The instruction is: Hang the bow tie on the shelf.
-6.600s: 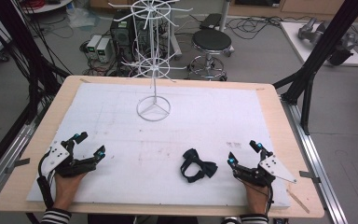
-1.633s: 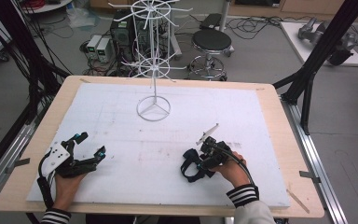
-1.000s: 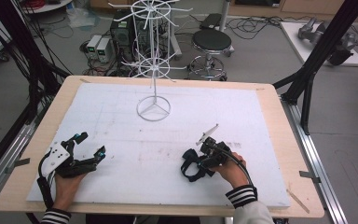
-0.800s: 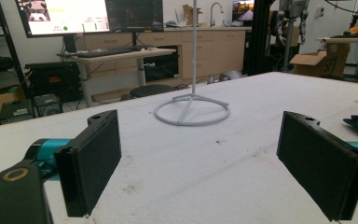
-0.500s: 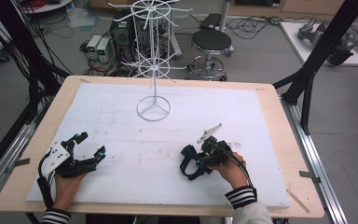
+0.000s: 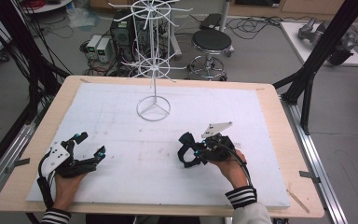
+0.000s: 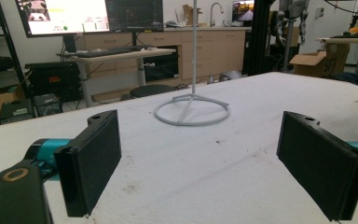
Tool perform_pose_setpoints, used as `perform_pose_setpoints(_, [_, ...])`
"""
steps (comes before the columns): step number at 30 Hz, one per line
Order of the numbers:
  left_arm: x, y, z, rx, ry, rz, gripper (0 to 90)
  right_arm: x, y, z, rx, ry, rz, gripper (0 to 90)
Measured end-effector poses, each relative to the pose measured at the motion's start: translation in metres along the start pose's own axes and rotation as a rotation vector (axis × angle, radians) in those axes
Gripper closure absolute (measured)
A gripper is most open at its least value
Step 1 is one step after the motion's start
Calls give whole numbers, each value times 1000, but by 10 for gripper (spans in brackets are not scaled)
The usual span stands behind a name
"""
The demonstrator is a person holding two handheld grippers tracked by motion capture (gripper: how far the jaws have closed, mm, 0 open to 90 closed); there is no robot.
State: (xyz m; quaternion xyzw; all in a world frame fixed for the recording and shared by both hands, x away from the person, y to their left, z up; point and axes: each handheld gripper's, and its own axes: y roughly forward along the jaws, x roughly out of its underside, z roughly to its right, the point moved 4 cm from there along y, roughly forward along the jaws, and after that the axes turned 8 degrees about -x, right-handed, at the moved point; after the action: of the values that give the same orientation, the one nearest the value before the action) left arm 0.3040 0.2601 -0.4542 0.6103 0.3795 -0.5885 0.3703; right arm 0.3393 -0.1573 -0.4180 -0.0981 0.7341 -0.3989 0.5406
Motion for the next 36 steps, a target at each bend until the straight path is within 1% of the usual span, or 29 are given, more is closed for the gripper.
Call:
perform_pose_setpoints(2, [0,0,0,0,0,0,140,-2,-2,0,-6,-5,30,745])
perform_pose_setpoints(5, [0,0,0,1,-2,0,140,-3,-4,-1,12,-25,46,745])
perform_pose_setpoints(7, [0,0,0,1,-4,-1,140,-6,-6,-2,30,-41,76,745])
perform_pose_setpoints(9, [0,0,0,1,-3,0,140,-8,-9,-3,33,-34,130,745])
perform_pose_setpoints(10, [0,0,0,1,-3,0,140,-10,-10,-3,42,-38,157,745])
perform_pose_setpoints(12, [0,0,0,1,-4,0,140,-12,-13,-3,57,-45,194,745])
perform_pose_setpoints(14, [0,0,0,2,-3,0,140,-14,-14,-4,64,-49,237,745])
perform_pose_setpoints(18, [0,0,0,2,-5,1,140,-20,-21,-5,82,-57,342,745])
perform_pose_setpoints(23, [0,1,-1,2,-10,-4,140,-27,-29,-7,105,-68,453,745])
perform_pose_setpoints(24, [0,1,-1,2,-10,-4,139,-28,-31,-7,104,-69,466,744])
perform_pose_setpoints(25, [0,0,-1,2,-9,-3,140,-30,-33,-8,115,-78,490,744])
perform_pose_setpoints(28, [0,0,-1,1,-7,-3,140,-35,-38,-10,123,-80,561,744])
perform_pose_setpoints(29, [0,1,-1,1,-8,-4,140,-37,-39,-11,126,-83,574,744])
perform_pose_setpoints(30, [0,1,-1,1,-11,-4,140,-37,-39,-11,126,-83,574,744])
perform_pose_setpoints(31, [0,1,-1,2,-10,-5,140,-38,-40,-12,124,-85,589,744])
perform_pose_setpoints(32, [0,1,-1,2,-9,-6,140,-41,-41,-12,133,-88,605,744])
perform_pose_setpoints(34, [0,1,-1,3,-10,-8,140,-44,-42,-11,144,-91,618,744])
perform_pose_setpoints(36, [0,1,-1,3,-10,-9,140,-45,-43,-11,143,-92,627,744])
